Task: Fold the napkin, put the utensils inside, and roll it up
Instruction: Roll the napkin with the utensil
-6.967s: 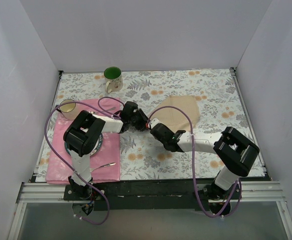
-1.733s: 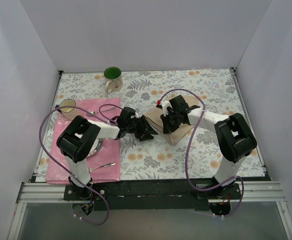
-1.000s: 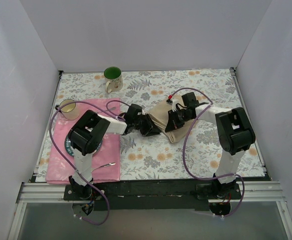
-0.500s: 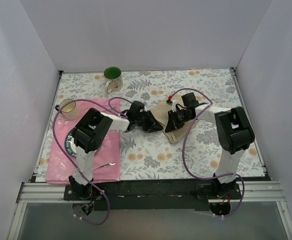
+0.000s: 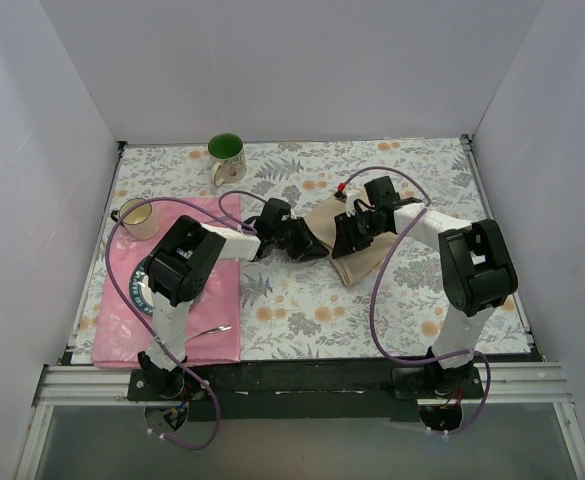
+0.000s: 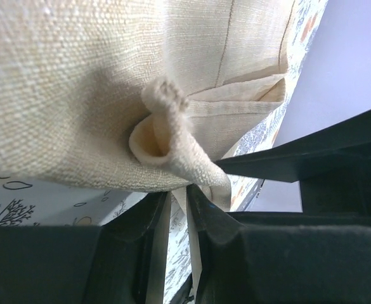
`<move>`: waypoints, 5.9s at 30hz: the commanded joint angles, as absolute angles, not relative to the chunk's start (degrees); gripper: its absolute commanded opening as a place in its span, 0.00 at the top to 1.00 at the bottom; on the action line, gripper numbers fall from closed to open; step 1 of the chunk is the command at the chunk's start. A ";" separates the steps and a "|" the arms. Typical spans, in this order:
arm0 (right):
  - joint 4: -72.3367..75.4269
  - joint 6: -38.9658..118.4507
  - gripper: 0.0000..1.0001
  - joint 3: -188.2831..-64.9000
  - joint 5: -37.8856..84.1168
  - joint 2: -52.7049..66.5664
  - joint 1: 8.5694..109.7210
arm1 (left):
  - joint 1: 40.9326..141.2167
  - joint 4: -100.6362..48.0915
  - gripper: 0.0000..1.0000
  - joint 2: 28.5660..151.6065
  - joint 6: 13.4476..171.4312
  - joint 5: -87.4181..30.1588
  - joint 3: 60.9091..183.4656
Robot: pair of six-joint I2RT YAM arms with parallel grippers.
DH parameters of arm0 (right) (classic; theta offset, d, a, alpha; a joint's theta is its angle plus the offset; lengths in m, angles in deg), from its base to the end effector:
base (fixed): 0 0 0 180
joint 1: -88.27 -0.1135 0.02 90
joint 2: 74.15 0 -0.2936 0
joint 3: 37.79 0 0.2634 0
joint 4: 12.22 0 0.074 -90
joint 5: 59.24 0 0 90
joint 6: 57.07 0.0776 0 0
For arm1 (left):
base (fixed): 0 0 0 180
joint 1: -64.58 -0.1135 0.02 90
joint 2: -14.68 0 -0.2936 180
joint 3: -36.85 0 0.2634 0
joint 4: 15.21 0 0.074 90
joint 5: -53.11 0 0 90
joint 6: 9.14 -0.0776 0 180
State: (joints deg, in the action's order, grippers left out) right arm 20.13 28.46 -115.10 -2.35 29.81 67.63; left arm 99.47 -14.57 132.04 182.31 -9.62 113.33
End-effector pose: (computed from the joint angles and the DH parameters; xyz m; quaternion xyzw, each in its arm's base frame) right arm 0.3574 0.1799 0.1611 -0.2751 0.8850 0.3079 0.2150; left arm 0.3596 -0.2941 0.1095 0.4009 -0.7915 0.4591 0.0465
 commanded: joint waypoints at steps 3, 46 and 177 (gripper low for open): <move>23.80 27.13 0.52 -117.93 4.73 25.26 65.77 | 99.38 -13.70 0.85 131.75 182.02 -9.91 115.67; 15.10 21.94 0.81 -101.84 51.77 14.97 43.18 | 99.20 -13.08 0.87 132.72 182.81 -9.21 117.69; 7.46 45.93 0.99 -121.10 -18.02 44.76 71.13 | 94.63 -17.30 0.93 122.43 184.66 -8.24 110.13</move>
